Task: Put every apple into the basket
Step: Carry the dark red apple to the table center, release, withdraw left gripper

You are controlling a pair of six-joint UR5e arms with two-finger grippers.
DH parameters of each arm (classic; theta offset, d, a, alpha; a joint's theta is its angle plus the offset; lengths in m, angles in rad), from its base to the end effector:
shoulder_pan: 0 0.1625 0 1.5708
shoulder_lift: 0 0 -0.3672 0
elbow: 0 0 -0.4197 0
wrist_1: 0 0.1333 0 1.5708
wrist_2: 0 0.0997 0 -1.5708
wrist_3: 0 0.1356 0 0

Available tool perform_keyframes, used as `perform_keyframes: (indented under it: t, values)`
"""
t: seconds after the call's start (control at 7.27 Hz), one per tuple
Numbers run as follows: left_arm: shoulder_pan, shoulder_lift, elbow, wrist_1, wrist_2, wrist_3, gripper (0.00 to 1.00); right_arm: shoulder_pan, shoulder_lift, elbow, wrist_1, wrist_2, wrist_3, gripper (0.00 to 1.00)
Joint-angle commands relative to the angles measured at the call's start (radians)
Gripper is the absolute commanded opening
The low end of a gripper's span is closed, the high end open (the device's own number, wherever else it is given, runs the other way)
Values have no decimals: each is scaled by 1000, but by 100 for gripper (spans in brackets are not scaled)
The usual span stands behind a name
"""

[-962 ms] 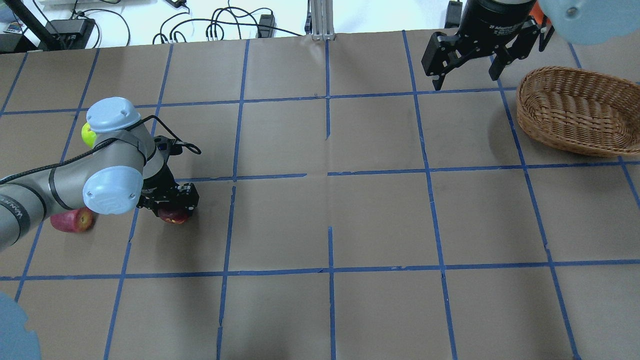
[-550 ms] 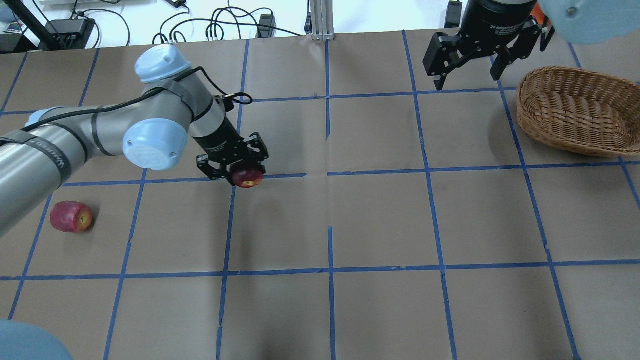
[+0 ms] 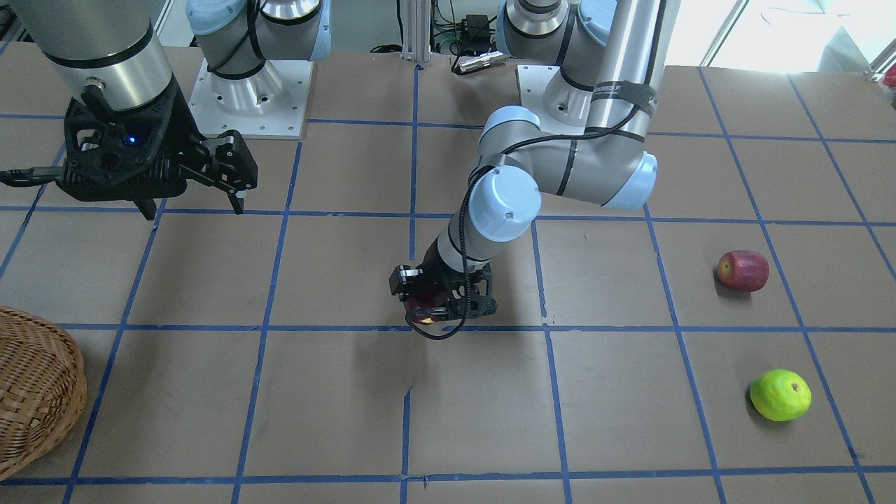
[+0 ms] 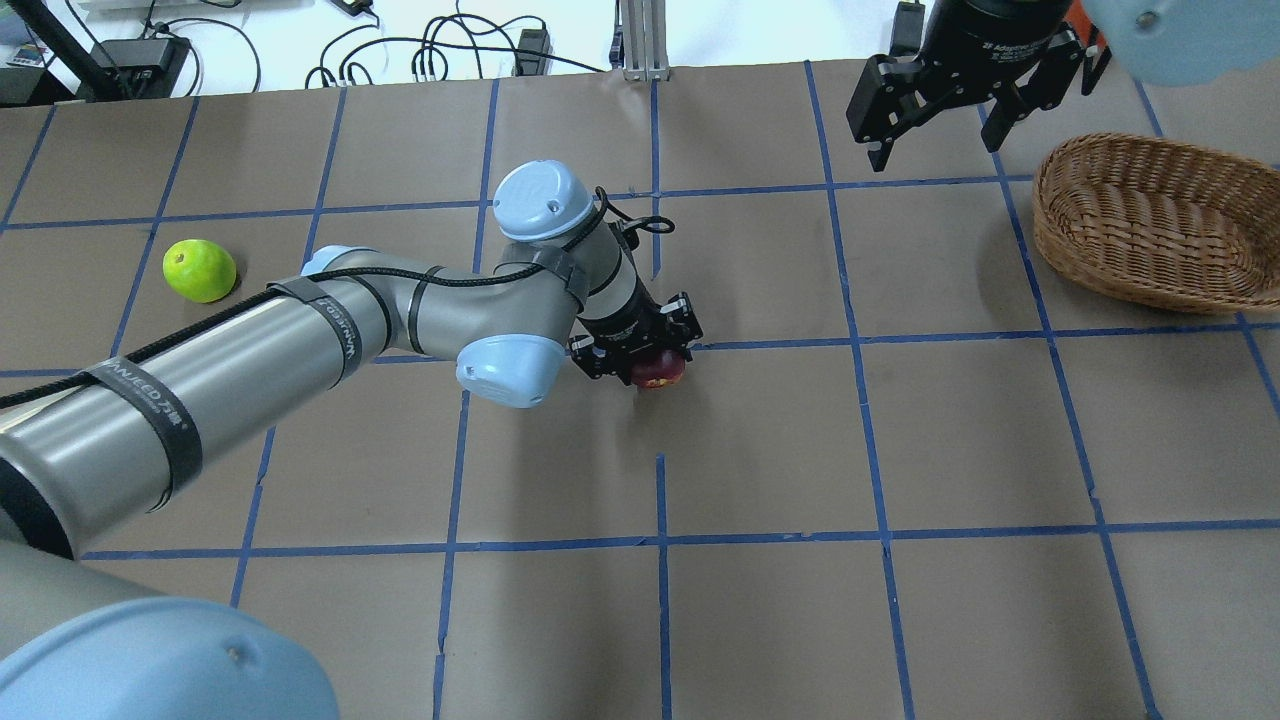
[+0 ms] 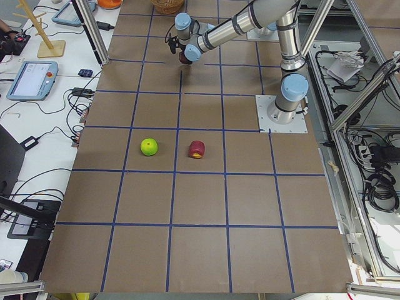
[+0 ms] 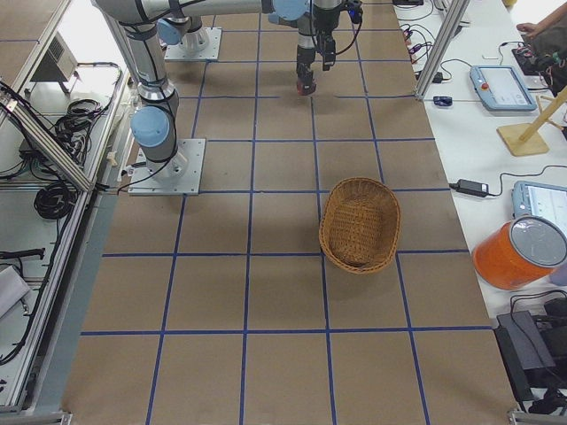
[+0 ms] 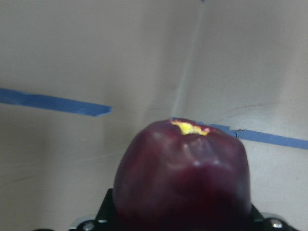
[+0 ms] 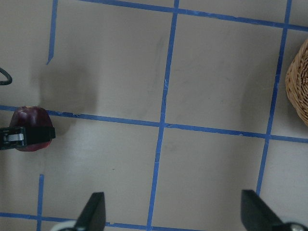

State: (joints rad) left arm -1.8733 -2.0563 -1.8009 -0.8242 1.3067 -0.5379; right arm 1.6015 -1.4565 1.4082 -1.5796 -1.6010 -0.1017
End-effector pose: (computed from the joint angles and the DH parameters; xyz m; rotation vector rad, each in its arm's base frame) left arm -0.3373 -0.5147 0.0842 0.3330 -2.8664 -0.1155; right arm 0.1466 -0.5641 0.4179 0.2043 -3.1015 0.0870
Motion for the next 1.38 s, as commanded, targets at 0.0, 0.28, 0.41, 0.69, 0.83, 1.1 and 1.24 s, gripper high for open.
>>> perform_keyframes:
  t: [0.0,0.28,0.41,0.69,0.83,1.1,1.24]
  values:
    - [32,33,12,-3,40,1,100,0,-7,-5,4,1,-13,100]
    - [123,137,63,-184,8,4,100,0,-4,9,4,-3,-9,100]
    - [175,198,84,-296,14,7,100,-3,-5,9,18,-5,-7,100]
    - [296,322,78,-541,163,324,100,6,-2,11,22,-17,8,100]
    - [395,381,72,-650,225,487,100,8,2,24,1,-7,61,100]
    - [620,430,46,-700,360,813,98,114,118,104,-235,24,201,100]
    - [708,432,31,-701,394,932,97,206,201,110,-354,21,285,100]
